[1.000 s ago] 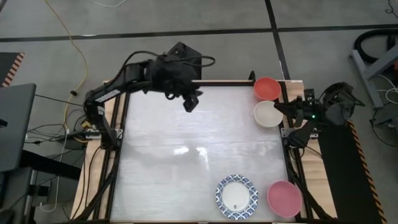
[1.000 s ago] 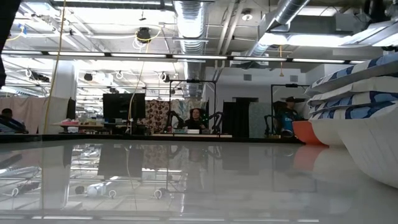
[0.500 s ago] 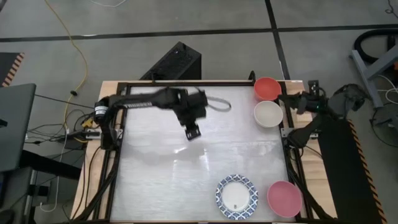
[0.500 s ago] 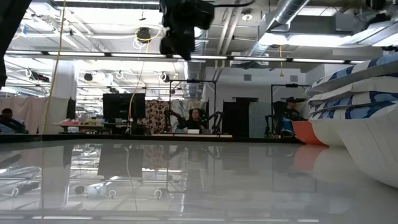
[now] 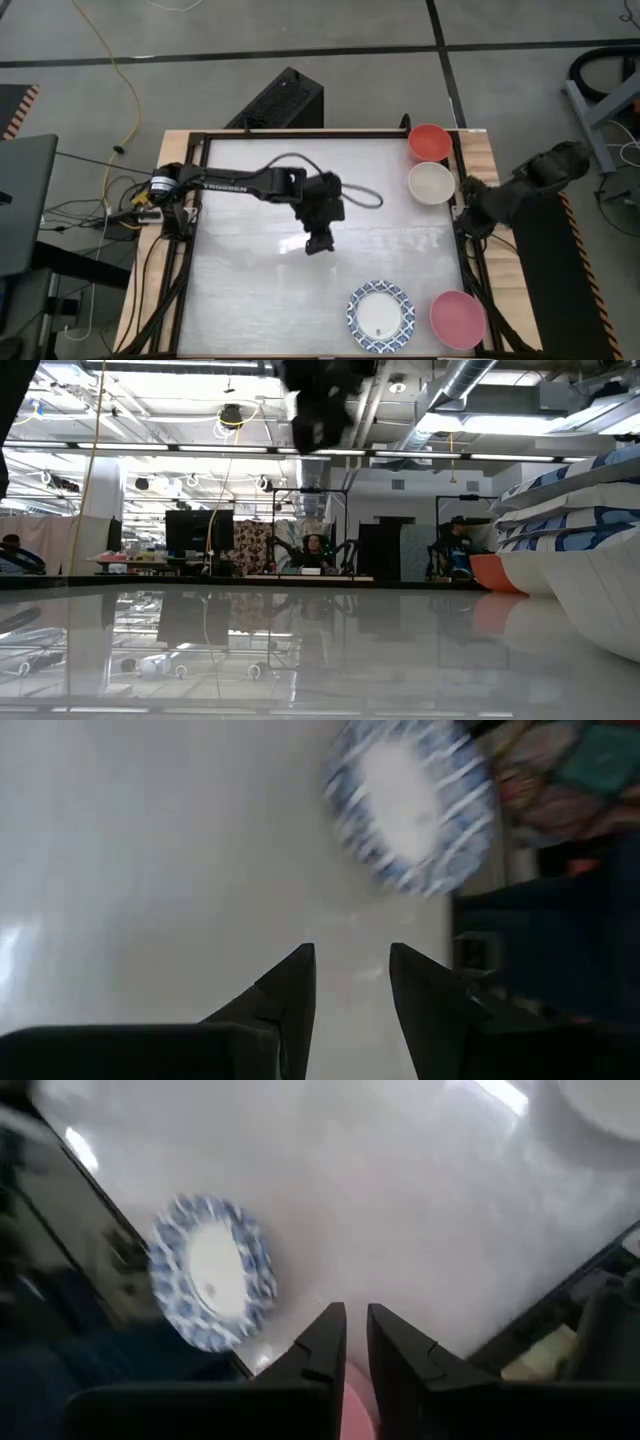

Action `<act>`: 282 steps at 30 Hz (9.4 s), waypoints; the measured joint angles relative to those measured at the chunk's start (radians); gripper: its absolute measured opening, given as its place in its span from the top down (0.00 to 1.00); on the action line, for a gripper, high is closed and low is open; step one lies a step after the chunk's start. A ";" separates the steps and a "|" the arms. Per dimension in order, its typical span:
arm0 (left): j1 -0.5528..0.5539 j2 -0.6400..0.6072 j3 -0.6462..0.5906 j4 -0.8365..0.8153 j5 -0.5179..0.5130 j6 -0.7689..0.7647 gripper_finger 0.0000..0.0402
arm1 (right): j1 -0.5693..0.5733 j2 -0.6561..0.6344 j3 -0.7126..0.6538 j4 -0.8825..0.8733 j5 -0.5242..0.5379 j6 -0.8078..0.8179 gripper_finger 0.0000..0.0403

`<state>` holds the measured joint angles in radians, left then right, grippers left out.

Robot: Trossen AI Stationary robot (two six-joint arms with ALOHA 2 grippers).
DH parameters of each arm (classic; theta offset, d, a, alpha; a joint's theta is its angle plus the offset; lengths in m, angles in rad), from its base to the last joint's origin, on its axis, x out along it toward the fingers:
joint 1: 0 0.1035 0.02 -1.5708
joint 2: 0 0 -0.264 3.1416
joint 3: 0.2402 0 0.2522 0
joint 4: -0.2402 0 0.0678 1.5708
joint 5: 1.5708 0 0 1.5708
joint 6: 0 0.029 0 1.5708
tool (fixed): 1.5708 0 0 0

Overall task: Nest bowls inside each other
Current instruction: Stack the pink bowl on top of the white blue patterned bowls, then stack the white bowl on top of the pink bowl

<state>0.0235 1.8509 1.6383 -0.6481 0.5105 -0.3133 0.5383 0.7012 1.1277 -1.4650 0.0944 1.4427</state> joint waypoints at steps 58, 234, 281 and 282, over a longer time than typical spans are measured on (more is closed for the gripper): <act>0.160 -0.001 0.053 0.186 -0.110 0.112 0.53 | 0.513 0.490 -0.341 0.493 -0.153 -0.118 0.48; -0.389 -0.149 0.686 -0.196 -0.891 0.233 0.58 | -0.109 1.034 0.144 0.469 -0.141 -0.749 0.89; -0.383 -0.150 0.658 -0.150 -0.859 0.376 0.58 | -0.221 0.768 0.144 0.595 -0.126 -0.895 0.60; -0.378 -0.151 0.643 -0.142 -0.859 0.379 0.58 | -0.221 0.756 0.144 0.611 -0.118 -0.895 0.60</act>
<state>-0.3549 1.6998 2.2814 -0.7900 -0.3485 0.0657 0.3168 1.4570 1.2716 -0.8539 -0.0232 0.5480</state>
